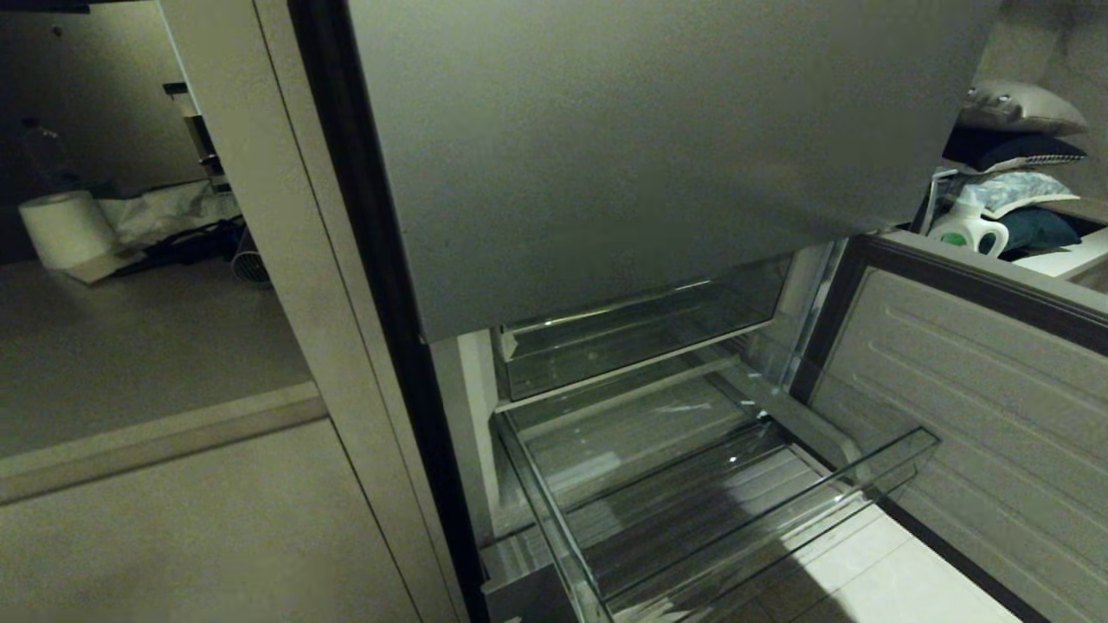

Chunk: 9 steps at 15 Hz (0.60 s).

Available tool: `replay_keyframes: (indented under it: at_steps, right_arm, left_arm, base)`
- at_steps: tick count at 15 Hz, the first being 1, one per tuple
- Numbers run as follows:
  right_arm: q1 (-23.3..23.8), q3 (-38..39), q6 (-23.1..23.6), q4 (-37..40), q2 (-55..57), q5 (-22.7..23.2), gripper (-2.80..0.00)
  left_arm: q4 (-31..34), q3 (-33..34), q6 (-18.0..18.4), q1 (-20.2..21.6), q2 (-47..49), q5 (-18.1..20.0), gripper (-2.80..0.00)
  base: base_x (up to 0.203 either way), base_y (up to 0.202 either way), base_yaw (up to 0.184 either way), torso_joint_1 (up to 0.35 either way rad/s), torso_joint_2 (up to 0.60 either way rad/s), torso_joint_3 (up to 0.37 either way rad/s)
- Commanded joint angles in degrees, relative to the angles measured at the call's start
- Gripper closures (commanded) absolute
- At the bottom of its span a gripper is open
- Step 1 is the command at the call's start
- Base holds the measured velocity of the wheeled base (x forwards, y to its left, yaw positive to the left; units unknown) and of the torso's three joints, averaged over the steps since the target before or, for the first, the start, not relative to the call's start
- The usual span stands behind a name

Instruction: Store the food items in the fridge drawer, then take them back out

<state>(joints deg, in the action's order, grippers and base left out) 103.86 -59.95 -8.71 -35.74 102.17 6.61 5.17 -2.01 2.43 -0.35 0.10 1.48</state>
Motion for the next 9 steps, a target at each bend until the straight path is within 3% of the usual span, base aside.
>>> replay_keyframes:
  at_steps: [1, 5, 9]
  right_arm:
    - [2.05, -1.23, 0.8, -2.64, 14.69, 0.07, 0.0]
    - [3.06, -4.66, 3.82, -4.34, 26.67, 0.85, 0.0]
    - [2.62, -7.02, 6.02, -4.6, 31.31, 7.92, 0.0]
  left_arm:
    - [0.02, -0.01, 0.04, 0.0, 0.08, 0.01, 0.0]
    - [0.02, -0.01, 0.04, 0.0, 0.08, 0.01, 0.0]
    - [0.02, -0.01, 0.04, 0.0, 0.08, 0.01, 0.0]
  base:
    - [0.0, 0.0, 0.0, 0.0, 0.0, 0.0]
    - [0.0, 0.0, 0.0, 0.0, 0.0, 0.0]
    - [0.0, 0.0, 0.0, 0.0, 0.0, 0.0]
